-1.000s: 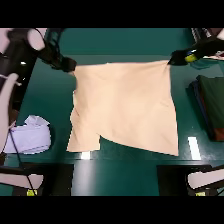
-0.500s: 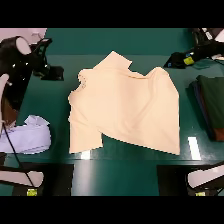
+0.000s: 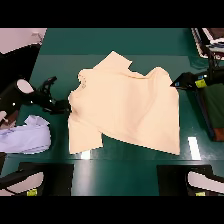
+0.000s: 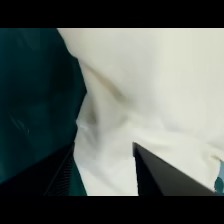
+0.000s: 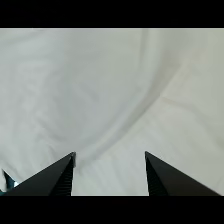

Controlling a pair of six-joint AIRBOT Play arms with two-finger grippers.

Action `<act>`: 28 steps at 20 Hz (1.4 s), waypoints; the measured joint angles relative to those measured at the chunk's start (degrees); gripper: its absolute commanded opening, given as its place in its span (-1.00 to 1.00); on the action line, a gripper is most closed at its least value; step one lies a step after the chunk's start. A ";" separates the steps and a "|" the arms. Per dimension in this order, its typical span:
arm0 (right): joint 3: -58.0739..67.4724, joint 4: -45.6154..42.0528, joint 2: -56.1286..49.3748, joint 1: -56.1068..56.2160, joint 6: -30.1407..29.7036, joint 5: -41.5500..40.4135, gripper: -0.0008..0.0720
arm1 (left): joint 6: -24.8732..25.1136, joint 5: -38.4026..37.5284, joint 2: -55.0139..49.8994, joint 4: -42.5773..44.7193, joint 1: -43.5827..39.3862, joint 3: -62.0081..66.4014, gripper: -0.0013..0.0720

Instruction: Fold the shirts.

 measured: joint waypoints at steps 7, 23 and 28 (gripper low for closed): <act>-12.55 -0.94 8.50 -2.73 0.02 -2.34 0.41 | 0.42 8.13 0.94 -1.97 -4.83 -5.68 -0.91; -43.82 -14.47 12.20 -9.66 4.39 3.61 -0.33 | -1.90 7.34 3.28 2.01 -5.97 -0.09 -0.91; -40.92 -15.19 12.81 -1.01 4.22 -0.09 -0.93 | -2.67 5.88 5.35 3.10 -5.99 0.94 -0.91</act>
